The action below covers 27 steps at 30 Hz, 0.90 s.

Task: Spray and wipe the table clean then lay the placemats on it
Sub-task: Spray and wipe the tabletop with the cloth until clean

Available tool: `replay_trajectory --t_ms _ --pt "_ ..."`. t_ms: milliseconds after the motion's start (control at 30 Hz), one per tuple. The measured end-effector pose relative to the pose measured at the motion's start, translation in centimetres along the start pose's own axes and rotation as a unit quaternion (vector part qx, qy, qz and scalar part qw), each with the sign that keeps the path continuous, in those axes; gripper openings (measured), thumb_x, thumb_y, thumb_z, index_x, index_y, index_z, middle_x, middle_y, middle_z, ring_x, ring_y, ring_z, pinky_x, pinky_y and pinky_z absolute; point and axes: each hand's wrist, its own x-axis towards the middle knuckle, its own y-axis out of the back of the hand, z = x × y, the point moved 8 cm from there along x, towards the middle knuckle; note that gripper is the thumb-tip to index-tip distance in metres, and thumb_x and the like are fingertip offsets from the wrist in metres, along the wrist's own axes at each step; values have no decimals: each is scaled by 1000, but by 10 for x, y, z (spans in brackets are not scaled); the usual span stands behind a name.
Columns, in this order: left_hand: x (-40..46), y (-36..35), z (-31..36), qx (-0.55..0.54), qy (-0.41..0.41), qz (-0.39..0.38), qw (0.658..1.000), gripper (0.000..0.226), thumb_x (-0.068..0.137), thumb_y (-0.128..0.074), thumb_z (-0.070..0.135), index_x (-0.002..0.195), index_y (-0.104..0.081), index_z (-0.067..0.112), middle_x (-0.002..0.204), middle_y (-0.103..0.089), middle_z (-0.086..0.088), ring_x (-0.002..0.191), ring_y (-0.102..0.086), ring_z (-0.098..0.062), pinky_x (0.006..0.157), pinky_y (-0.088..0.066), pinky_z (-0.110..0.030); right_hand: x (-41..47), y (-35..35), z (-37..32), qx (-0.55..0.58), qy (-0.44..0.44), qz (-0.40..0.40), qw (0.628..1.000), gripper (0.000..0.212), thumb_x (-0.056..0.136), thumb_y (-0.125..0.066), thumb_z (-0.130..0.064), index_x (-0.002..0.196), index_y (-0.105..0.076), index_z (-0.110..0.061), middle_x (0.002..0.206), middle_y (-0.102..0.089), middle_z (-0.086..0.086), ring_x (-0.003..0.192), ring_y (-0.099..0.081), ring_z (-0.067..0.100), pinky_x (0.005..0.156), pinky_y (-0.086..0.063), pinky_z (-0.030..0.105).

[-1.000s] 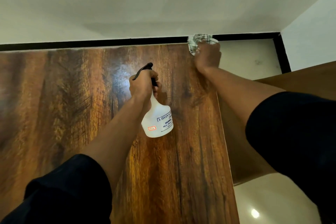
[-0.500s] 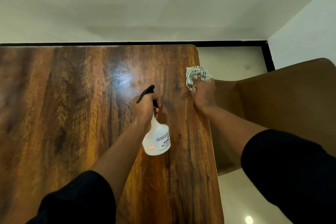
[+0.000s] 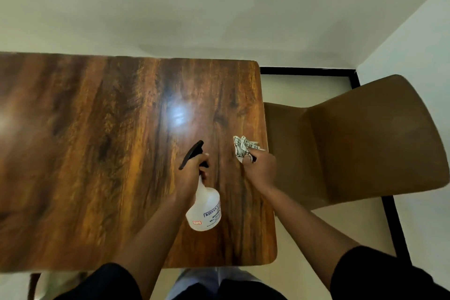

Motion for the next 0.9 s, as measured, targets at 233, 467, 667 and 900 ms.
replay_trajectory --t_ms 233,467,667,900 --pt "-67 65 8 -30 -111 48 992 2 95 -75 7 94 -77 6 84 -74 -15 62 -62 -19 57 -51 -32 -64 -36 -46 223 -103 -125 961 21 97 -65 -14 115 -76 -13 86 -72 -12 74 -64 2 68 -53 26" --pt "-111 157 -11 -95 -159 132 974 21 90 -83 21 105 -83 7 93 -78 -13 76 -63 -22 69 -52 -31 -115 -97 -94 323 -164 -249 898 11 96 -65 -11 93 -75 -5 87 -77 13 70 -71 19 64 -54 27" --pt "-147 246 -58 -95 -124 208 966 30 91 -84 34 114 -81 15 102 -79 -13 73 -71 -10 67 -52 -21 -170 -155 -143 371 -183 -386 825 32 101 -57 -36 109 -74 -10 114 -74 18 107 -71 34 96 -56 50" --pt "-206 350 -94 -125 -111 247 954 20 98 -77 27 115 -82 19 94 -79 0 77 -67 -9 81 -48 -27 -256 -214 -206 321 -157 -485 799 46 91 -74 -24 130 -63 -2 121 -71 22 108 -71 36 89 -58 57"
